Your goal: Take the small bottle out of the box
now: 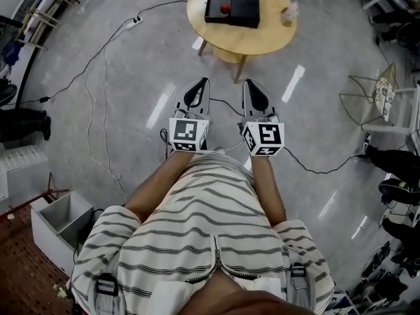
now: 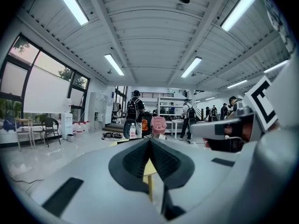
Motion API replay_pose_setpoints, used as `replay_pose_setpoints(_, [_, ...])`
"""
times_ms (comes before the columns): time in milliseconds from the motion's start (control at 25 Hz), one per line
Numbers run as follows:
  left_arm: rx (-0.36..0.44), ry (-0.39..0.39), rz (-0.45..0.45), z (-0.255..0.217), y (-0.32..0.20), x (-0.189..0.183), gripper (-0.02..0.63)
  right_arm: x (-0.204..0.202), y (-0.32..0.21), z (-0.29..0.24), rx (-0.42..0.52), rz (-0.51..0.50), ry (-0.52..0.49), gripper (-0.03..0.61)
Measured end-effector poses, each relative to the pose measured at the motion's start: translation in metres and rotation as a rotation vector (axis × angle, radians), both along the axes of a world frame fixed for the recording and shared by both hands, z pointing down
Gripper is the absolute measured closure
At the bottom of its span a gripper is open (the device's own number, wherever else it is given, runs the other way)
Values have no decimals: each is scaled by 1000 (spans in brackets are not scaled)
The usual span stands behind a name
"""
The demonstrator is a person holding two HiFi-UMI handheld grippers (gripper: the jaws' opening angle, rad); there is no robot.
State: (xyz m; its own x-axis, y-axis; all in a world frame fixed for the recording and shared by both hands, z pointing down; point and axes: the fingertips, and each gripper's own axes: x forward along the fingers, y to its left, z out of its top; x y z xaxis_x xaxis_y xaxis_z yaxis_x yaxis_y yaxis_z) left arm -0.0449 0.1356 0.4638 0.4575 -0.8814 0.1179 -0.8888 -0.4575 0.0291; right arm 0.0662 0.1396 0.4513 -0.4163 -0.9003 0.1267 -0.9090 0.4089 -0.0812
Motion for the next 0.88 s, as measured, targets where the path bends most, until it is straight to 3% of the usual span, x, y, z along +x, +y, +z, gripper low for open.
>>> replay_pose_setpoints(880, [4, 19, 134, -22, -209, -12, 592, -17, -197, -29, -2, 121, 29, 568])
